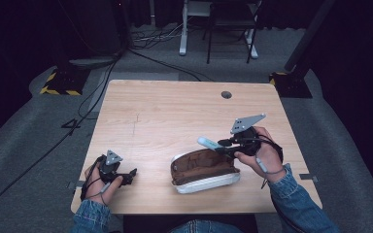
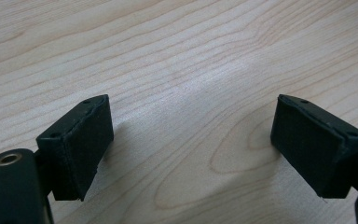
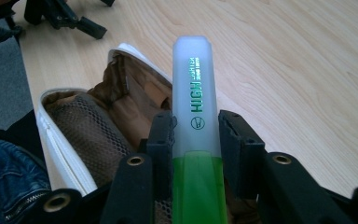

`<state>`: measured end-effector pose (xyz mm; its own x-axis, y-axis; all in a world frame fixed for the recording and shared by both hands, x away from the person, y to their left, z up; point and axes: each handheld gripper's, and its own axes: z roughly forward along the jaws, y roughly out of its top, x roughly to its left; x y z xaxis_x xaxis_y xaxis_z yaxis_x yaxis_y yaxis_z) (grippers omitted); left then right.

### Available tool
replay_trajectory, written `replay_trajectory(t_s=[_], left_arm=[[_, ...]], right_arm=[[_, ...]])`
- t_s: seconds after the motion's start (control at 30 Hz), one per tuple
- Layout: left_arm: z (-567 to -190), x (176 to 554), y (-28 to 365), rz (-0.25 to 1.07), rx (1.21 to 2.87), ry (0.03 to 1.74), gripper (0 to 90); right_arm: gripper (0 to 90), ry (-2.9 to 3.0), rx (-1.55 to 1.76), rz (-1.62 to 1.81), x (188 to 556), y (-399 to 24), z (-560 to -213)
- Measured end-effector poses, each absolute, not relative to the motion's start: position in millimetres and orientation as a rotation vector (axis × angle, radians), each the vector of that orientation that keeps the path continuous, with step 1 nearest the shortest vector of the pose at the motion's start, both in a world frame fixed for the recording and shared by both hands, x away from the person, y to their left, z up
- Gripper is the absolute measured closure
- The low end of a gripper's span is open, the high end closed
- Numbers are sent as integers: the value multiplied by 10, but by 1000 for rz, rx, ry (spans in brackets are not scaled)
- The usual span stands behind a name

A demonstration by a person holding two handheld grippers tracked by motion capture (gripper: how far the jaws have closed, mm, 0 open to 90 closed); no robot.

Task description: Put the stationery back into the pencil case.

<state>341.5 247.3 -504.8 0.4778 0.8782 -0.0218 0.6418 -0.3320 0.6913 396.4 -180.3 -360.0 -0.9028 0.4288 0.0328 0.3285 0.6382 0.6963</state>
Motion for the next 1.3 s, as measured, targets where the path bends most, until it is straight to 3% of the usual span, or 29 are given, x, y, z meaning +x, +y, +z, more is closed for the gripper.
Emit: replay_trajectory(t_s=[1.3], left_arm=[[-5051, 3417, 2459, 469, 2083, 1251, 132]], right_arm=[[665, 2985, 373, 903, 3890, -1432, -3934]])
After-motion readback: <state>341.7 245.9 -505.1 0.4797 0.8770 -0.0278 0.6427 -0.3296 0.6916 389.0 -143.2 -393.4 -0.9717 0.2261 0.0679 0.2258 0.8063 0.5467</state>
